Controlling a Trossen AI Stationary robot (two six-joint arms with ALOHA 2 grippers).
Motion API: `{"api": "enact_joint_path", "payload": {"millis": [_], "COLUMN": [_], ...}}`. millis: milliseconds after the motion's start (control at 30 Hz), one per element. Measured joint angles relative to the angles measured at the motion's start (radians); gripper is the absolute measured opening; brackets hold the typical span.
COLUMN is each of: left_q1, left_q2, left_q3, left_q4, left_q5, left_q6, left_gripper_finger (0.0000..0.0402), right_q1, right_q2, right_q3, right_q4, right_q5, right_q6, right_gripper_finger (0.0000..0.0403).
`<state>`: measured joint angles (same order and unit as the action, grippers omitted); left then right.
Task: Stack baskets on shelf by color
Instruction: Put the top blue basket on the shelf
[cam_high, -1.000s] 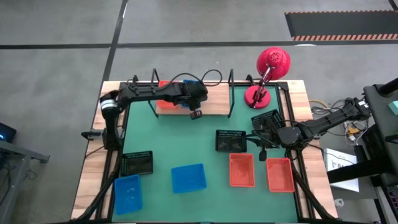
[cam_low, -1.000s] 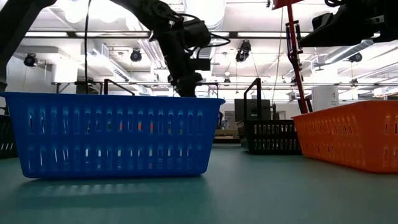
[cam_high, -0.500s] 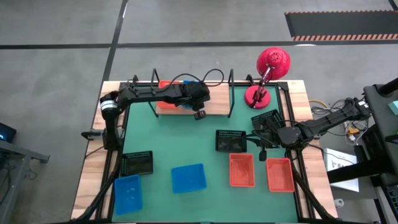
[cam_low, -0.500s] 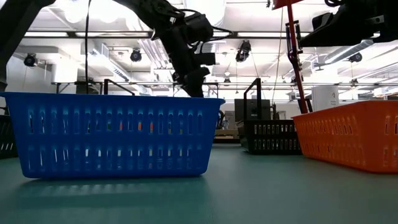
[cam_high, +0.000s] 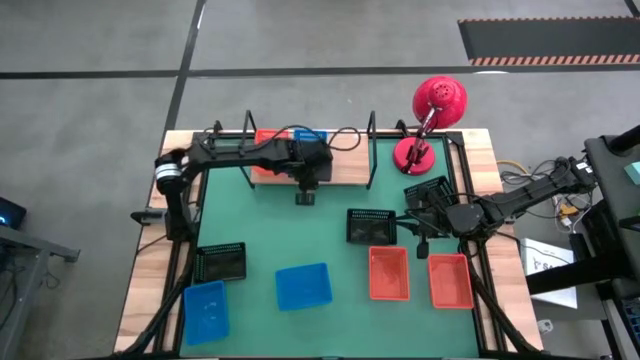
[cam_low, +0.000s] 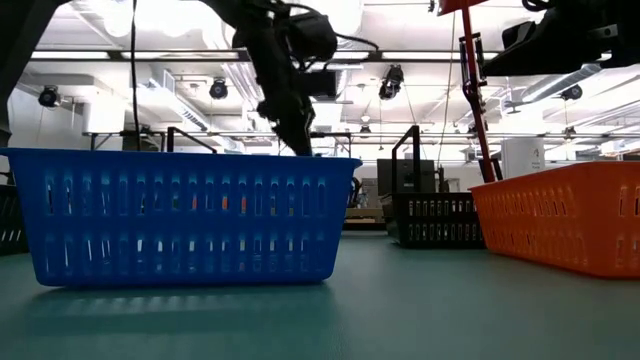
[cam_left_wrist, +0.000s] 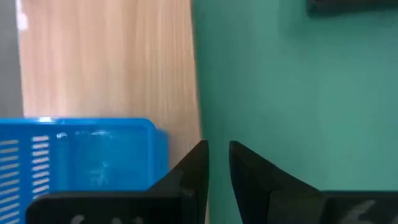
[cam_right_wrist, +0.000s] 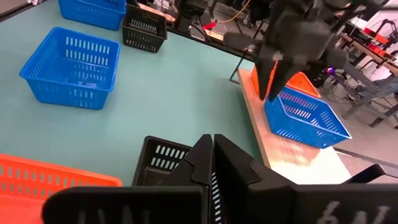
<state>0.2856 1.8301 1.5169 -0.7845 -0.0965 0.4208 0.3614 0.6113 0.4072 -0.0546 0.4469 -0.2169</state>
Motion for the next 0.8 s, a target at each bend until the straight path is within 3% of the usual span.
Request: {"api": "enact_joint_path", "payload": {"millis": [133,233,500,600,800], "left_q1": [-0.003,-0.003,-0.018,-0.051,-0.078], "left_q2": [0.0,-0.001,0.001,-0.009,0.013], "left_q3": [-0.05,-0.048,-0.037,-0.029,-0.068], "left_q4": [0.125,0.149,0.149,0.102,0.087], "left_q5": [-0.115,-0.145,-0.146,-0.117,-0.098], "left_q6": [-0.024,-0.052,-0.075,-0.008,0.058], "left_gripper_finger": [0.0047,0.0047,0.0047,0.0046,0.0009], "right_q1": [0.0,0.0,0.0,0.0,0.0], "right_q2": [0.0,0.0,0.0,0.0,0.0], "right_q3": [0.0,0.0,0.0,0.0,0.0], "right_q4": [0.001,0.001,0.009,0.008,0.008], "right_q5": [0.0,0.0,0.0,0.0,0.0], "right_q6": [0.0,-0.003,-0.018,-0.019,-0.019], "right_gripper_finger": [0.0009,0.0009,0.0009,0.0009,0.0009]}}
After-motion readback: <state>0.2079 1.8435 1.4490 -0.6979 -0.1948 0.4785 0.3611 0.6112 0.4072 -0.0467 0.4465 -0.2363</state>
